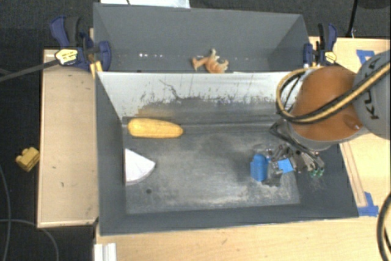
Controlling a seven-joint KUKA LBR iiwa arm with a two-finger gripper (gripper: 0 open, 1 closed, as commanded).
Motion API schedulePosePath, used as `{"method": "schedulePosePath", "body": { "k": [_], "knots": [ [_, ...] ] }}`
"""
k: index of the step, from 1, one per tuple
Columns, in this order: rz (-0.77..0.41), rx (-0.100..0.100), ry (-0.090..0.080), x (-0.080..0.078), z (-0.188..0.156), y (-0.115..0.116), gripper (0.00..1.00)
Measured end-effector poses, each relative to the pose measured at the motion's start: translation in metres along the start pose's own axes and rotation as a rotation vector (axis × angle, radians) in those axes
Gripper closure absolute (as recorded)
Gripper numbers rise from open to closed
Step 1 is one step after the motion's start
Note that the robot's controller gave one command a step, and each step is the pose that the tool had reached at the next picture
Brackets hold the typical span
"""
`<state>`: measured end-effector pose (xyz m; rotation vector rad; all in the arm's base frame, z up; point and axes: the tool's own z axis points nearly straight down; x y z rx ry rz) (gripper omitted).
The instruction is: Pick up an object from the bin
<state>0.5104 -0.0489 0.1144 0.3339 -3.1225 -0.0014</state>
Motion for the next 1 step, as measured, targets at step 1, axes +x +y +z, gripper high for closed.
{"method": "schedulePosePath", "body": {
  "k": [1],
  "knots": [
    [0.002,0.000,0.000,0.0009,-0.0203,0.0004,1.00]
  ]
}}
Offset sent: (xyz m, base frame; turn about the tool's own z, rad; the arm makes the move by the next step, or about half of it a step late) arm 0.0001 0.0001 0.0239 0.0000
